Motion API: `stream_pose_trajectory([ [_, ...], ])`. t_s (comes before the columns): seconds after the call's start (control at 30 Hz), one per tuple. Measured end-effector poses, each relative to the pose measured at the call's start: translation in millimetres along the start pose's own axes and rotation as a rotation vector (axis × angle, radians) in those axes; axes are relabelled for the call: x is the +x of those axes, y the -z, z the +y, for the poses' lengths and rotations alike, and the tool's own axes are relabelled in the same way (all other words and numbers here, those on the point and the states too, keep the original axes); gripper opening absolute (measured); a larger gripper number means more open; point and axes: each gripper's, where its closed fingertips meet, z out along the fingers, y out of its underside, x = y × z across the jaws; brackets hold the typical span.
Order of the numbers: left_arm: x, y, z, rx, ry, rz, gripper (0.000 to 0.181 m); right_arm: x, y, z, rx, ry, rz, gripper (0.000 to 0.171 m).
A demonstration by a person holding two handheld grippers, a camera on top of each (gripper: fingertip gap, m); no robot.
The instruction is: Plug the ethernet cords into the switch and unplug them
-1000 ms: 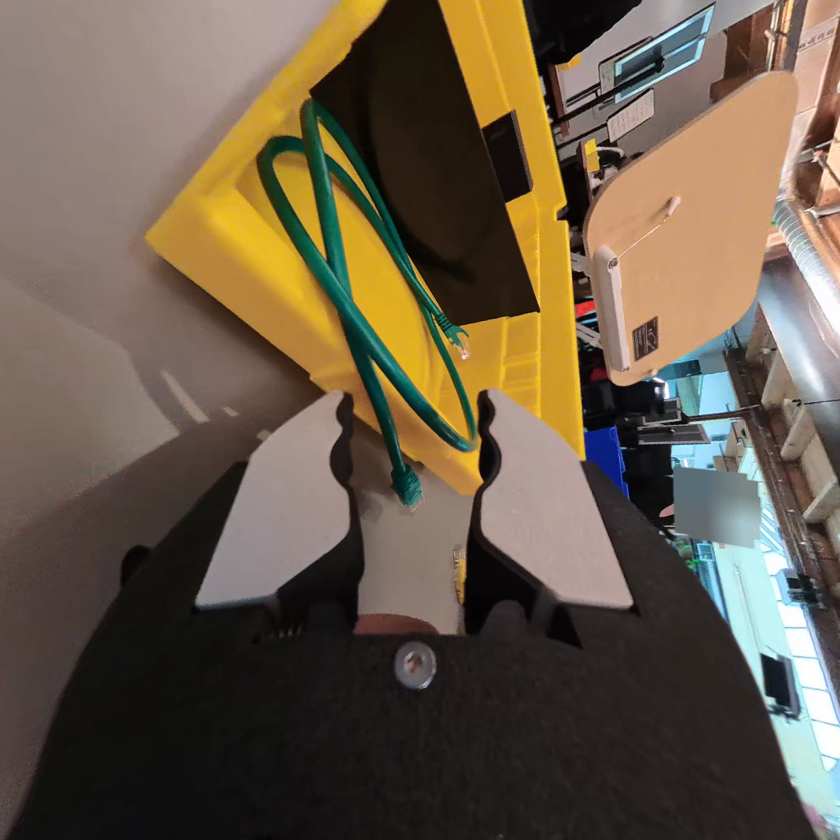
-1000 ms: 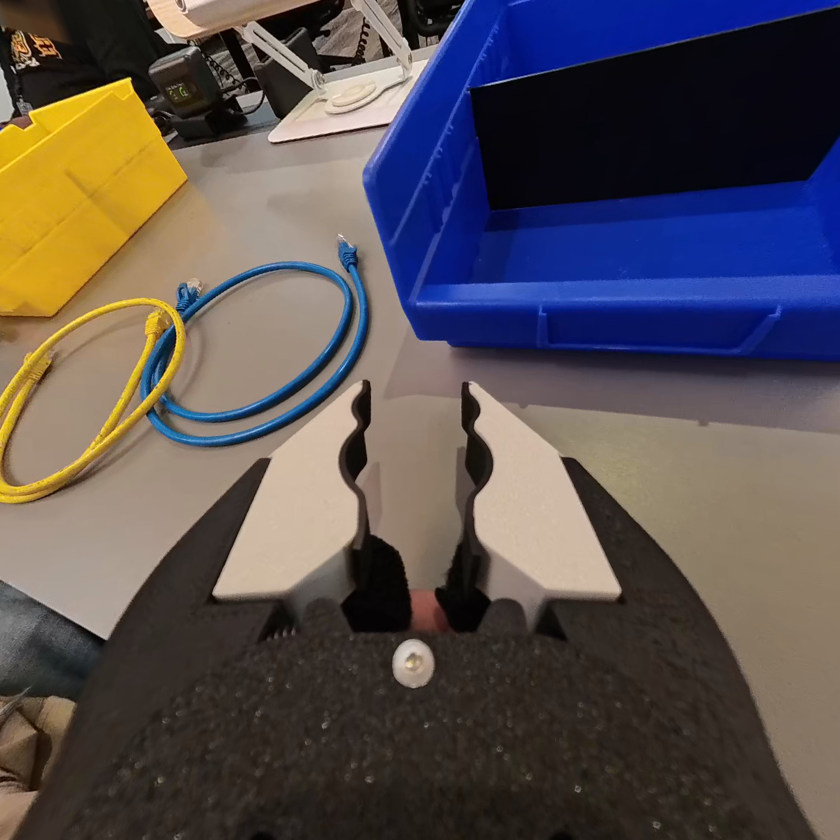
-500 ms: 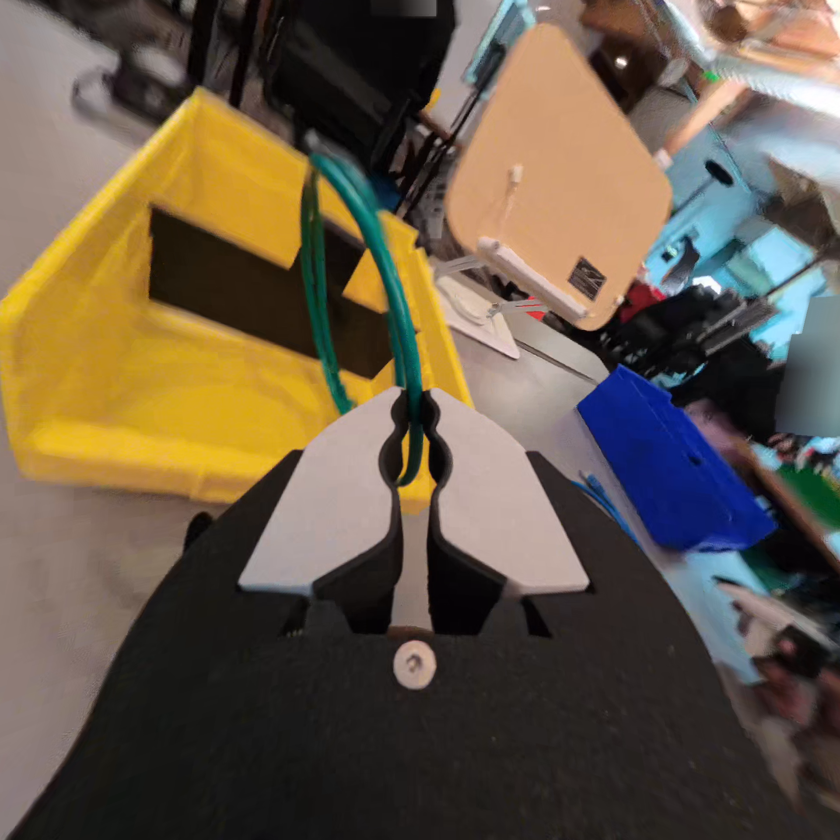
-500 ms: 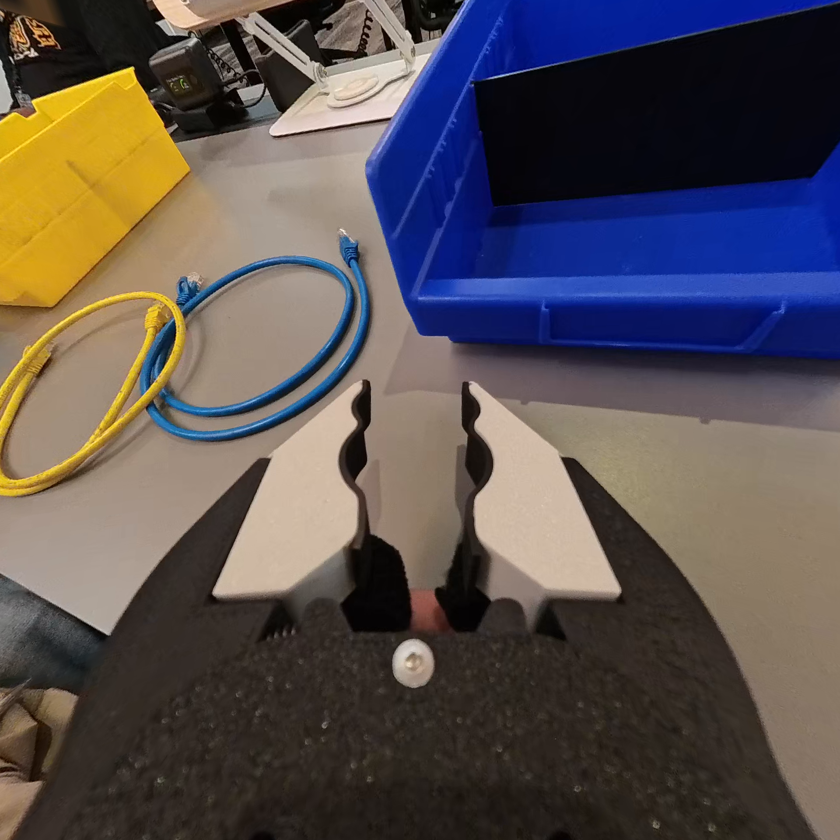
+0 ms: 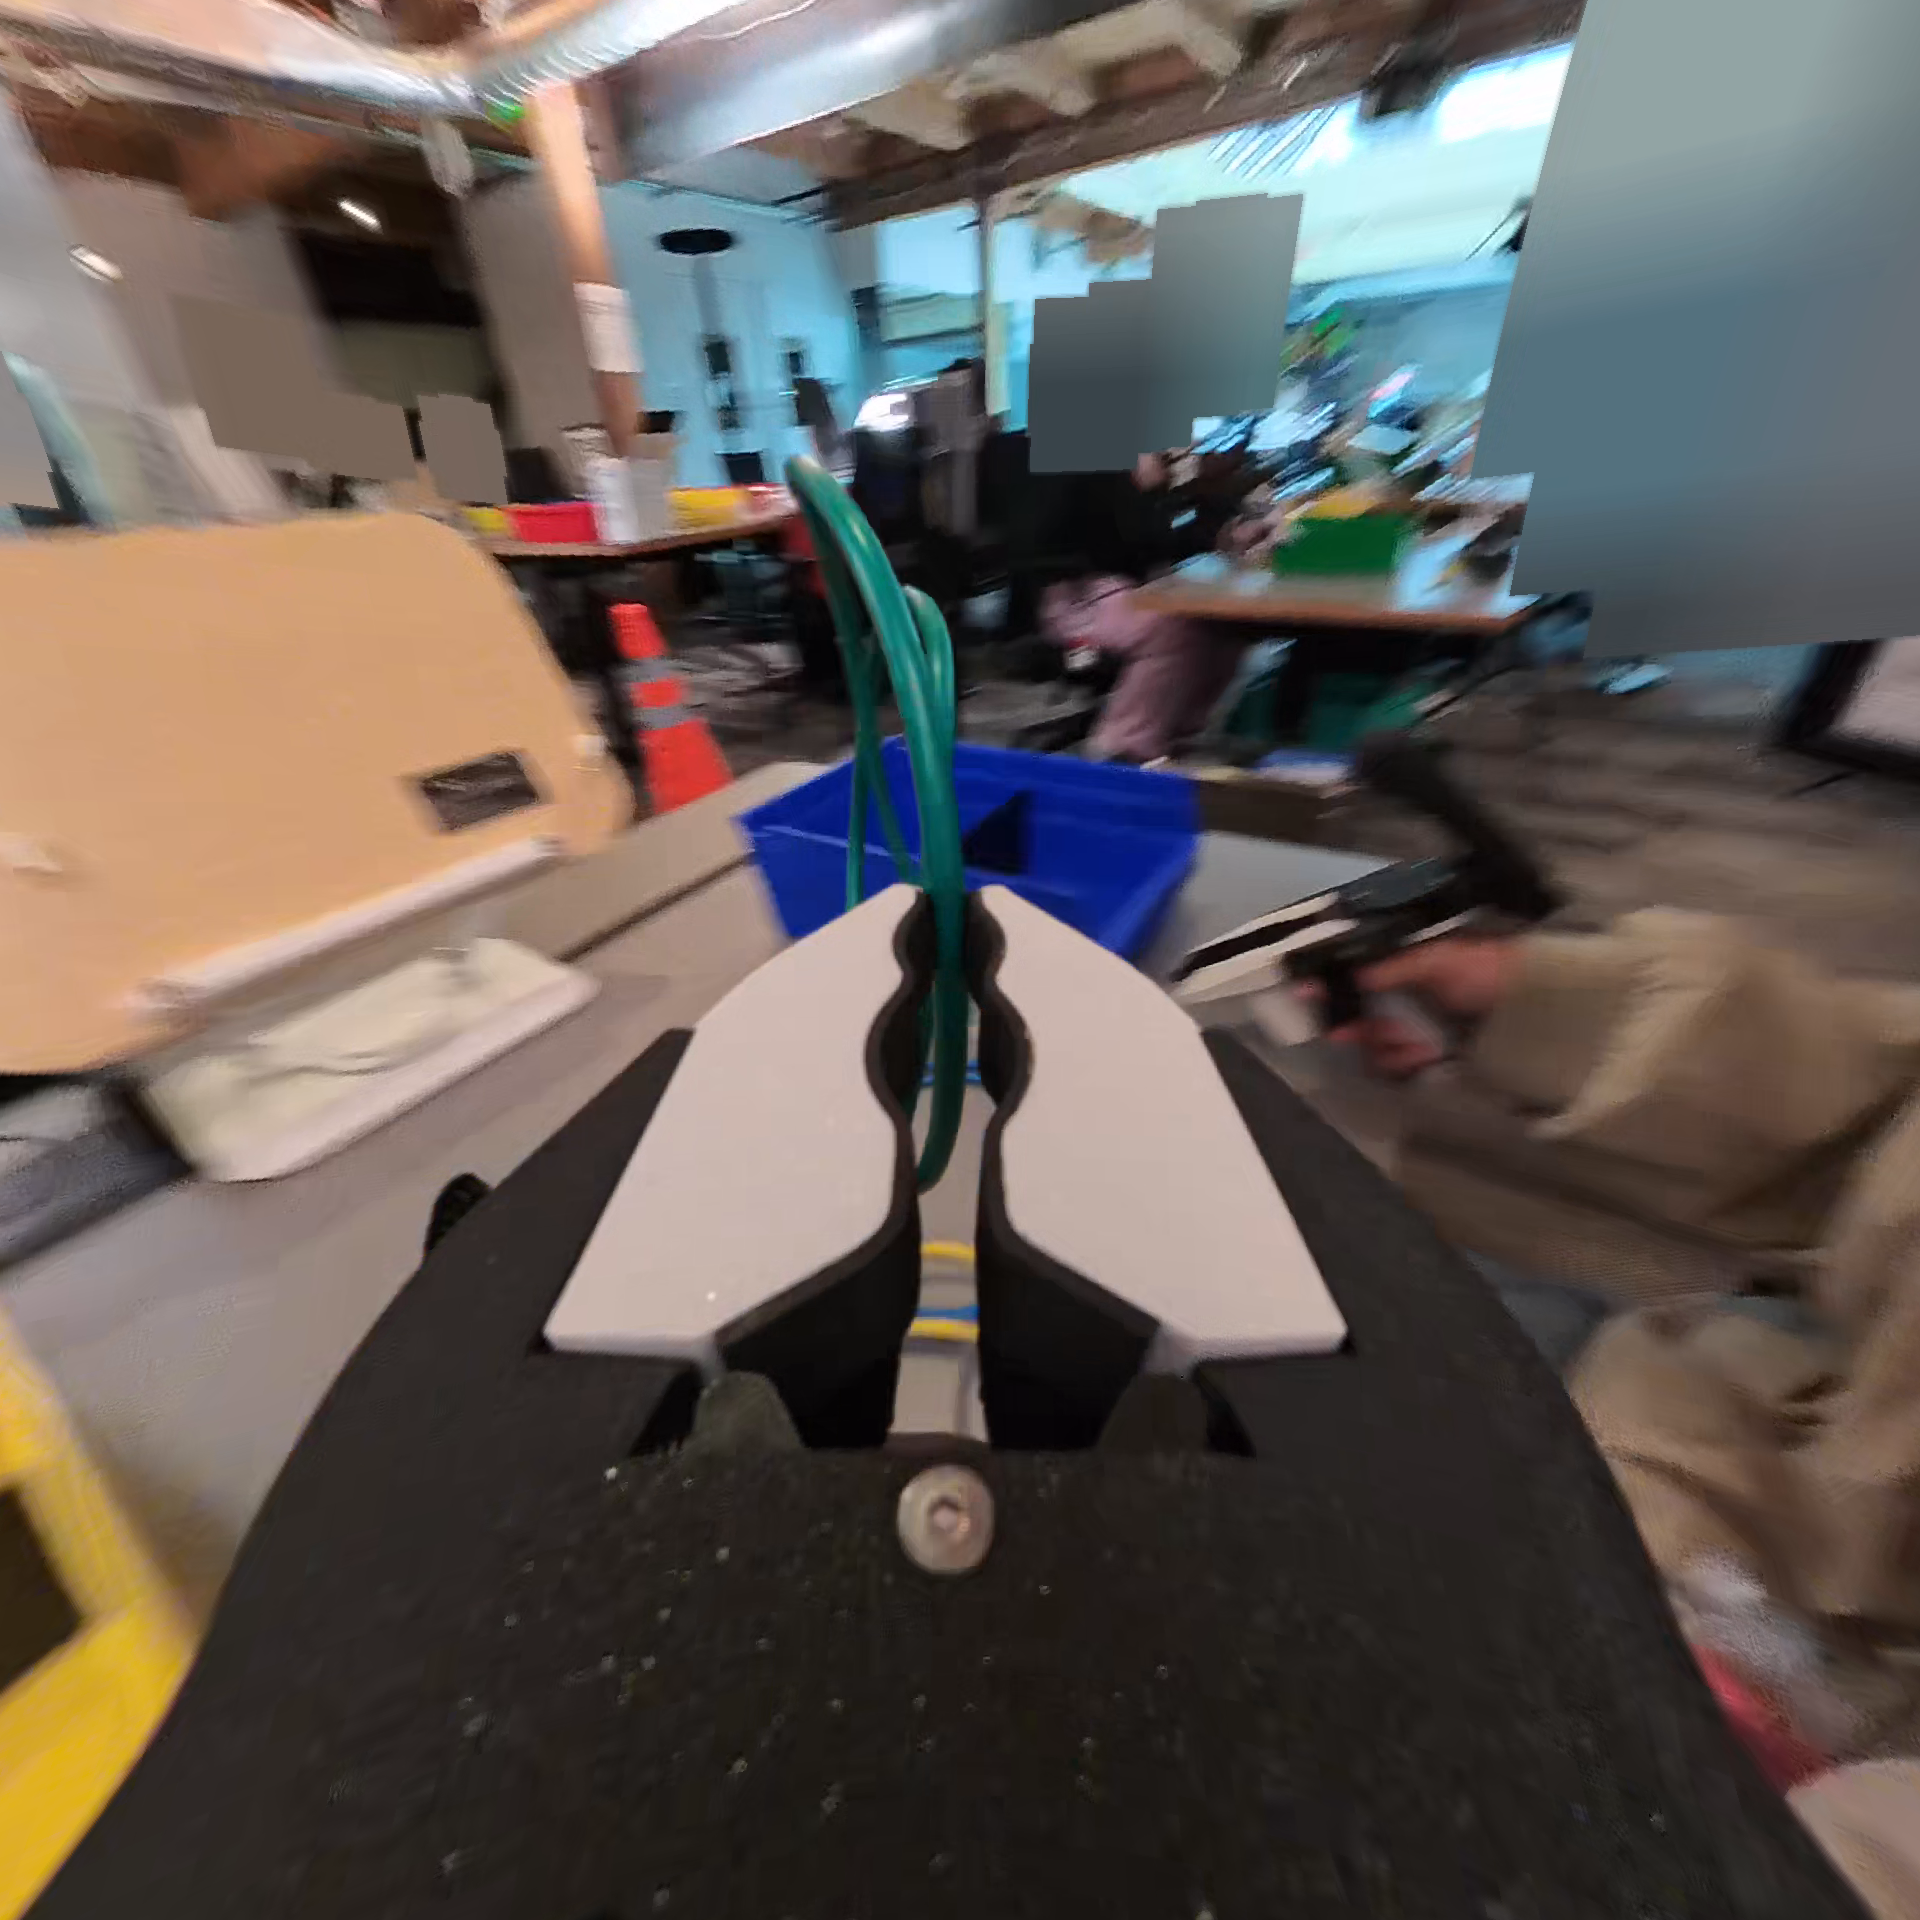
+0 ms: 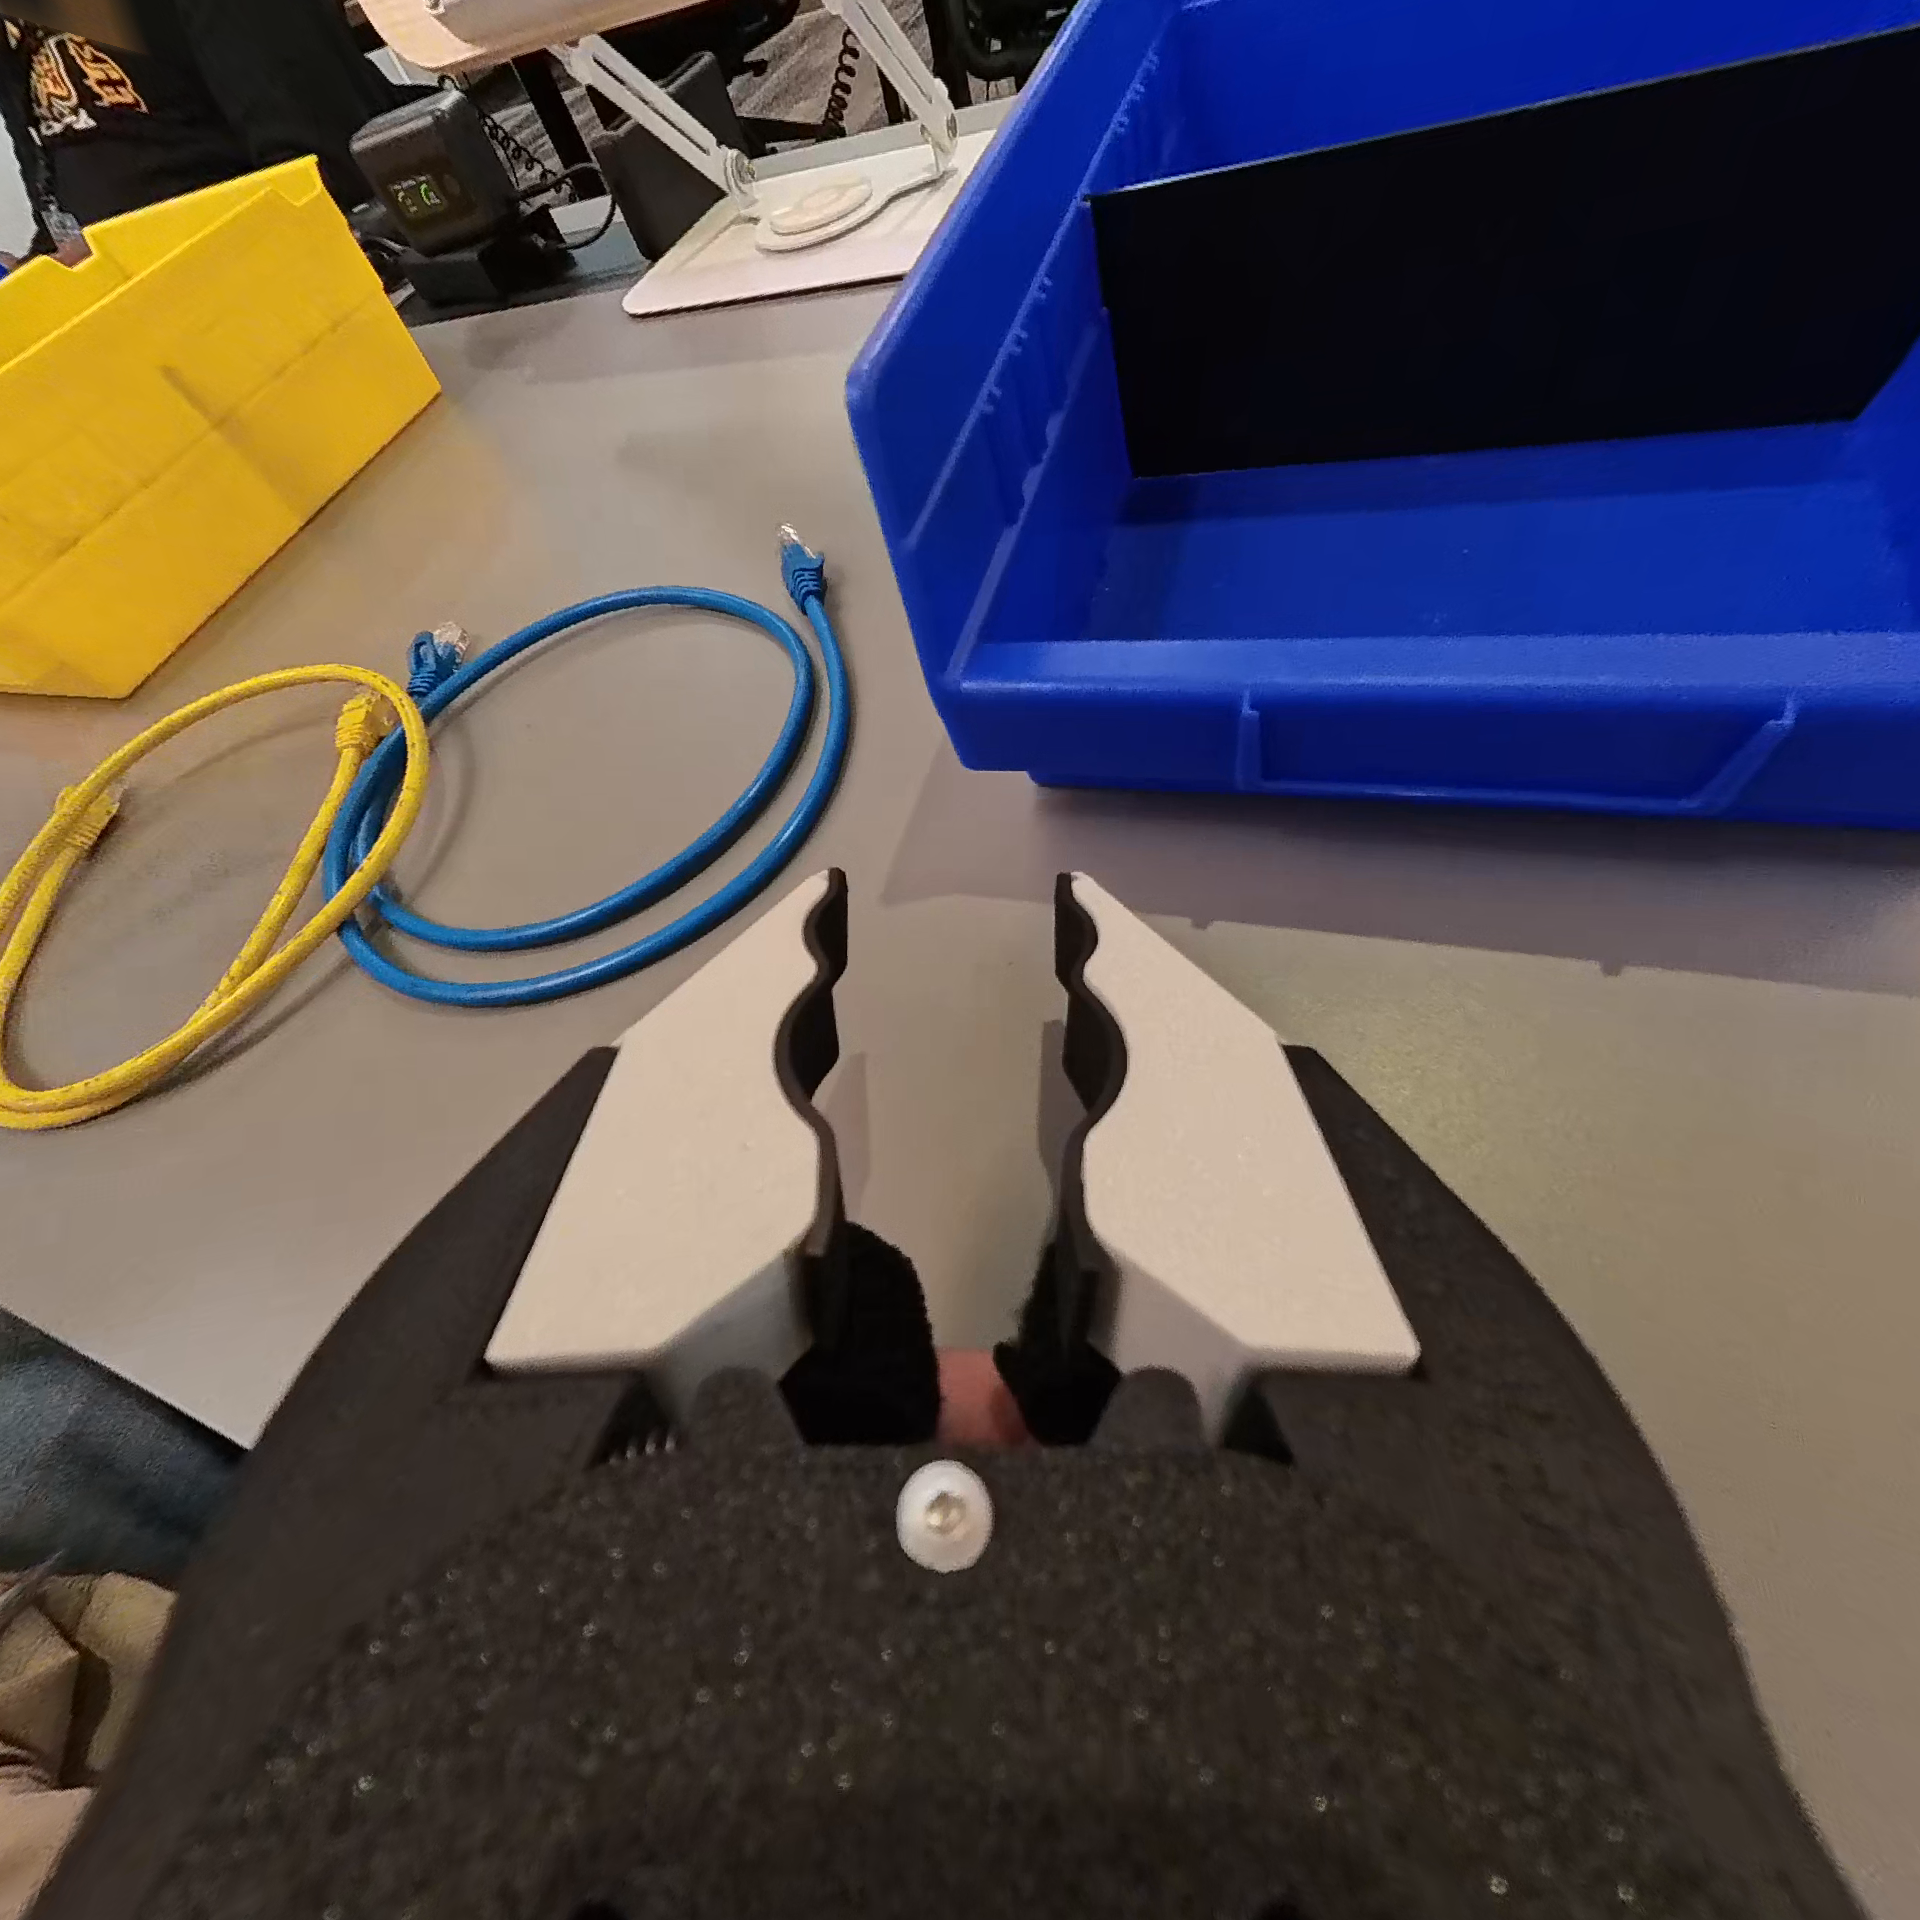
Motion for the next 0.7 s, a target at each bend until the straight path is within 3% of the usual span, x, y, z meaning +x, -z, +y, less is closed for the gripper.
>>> stream_pose_trajectory([
  [0.1, 13, -27, 28, 0.003, 0.342, 0.164, 0.005, 0, 0, 0, -0.001, 0.003, 0.000, 0.039],
  [0.2, 14, -57, 80, -0.058, 0.680, 0.201, 0.005, -1, 0, 0, -0.002, 0.004, -0.001, 0.039],
  [0.37, 0, -80, 157, -0.179, 0.975, 0.037, 0.005, -1, 0, 0, -0.001, 0.007, 0.001, 0.039],
  [0.53, -11, -72, 207, -0.374, 0.934, -0.187, 0.009, -1, 0, 1, -0.005, 0.011, 0.001, 0.039],
  [0.7, 6, -75, 220, -0.497, 0.832, -0.168, 0.020, -2, 0, 1, -0.006, 0.024, 0.003, 0.039],
])
